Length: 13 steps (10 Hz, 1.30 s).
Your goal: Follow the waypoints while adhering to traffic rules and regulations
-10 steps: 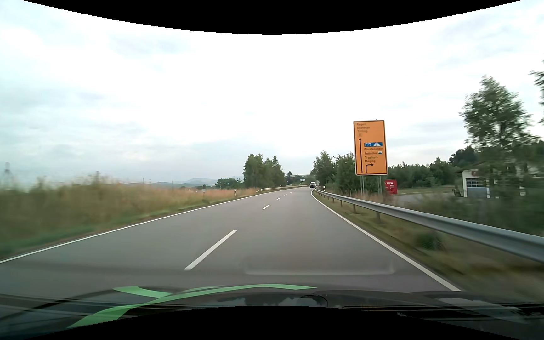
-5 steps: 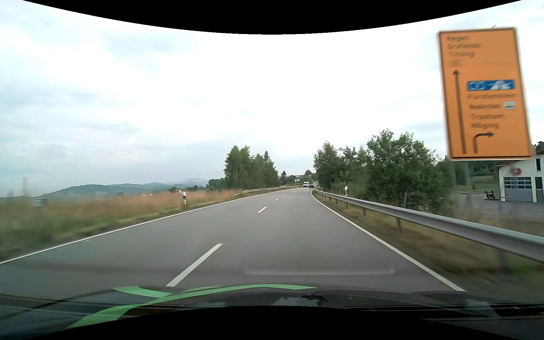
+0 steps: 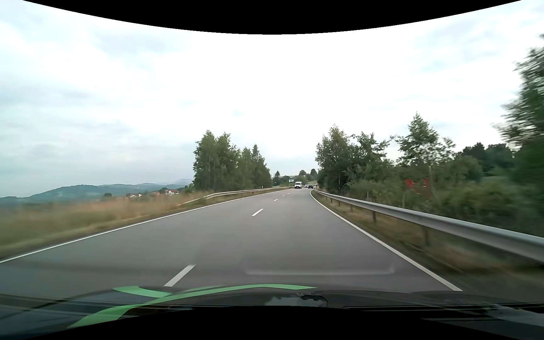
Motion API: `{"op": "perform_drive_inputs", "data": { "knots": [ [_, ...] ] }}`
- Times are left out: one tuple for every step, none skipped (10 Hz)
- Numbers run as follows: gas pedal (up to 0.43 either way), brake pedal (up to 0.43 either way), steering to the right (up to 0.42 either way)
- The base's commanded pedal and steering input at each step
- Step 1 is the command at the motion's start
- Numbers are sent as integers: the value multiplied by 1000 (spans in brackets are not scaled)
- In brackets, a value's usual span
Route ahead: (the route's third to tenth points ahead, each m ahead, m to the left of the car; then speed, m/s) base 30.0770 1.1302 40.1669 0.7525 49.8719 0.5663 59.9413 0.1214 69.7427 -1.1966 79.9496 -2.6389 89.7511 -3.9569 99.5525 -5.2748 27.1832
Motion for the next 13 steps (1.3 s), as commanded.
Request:
{"op": "perform_drive_inputs", "data": {
  "knots": [
    [0,0,11],
    [0,0,11],
    [0,0,10],
    [0,0,10],
    [0,0,10],
    [0,0,10],
    [0,0,10],
    [0,0,10],
    [0,0,10],
    [0,0,10],
    [0,0,10],
    [0,0,10],
    [0,6,10]
  ]
}}
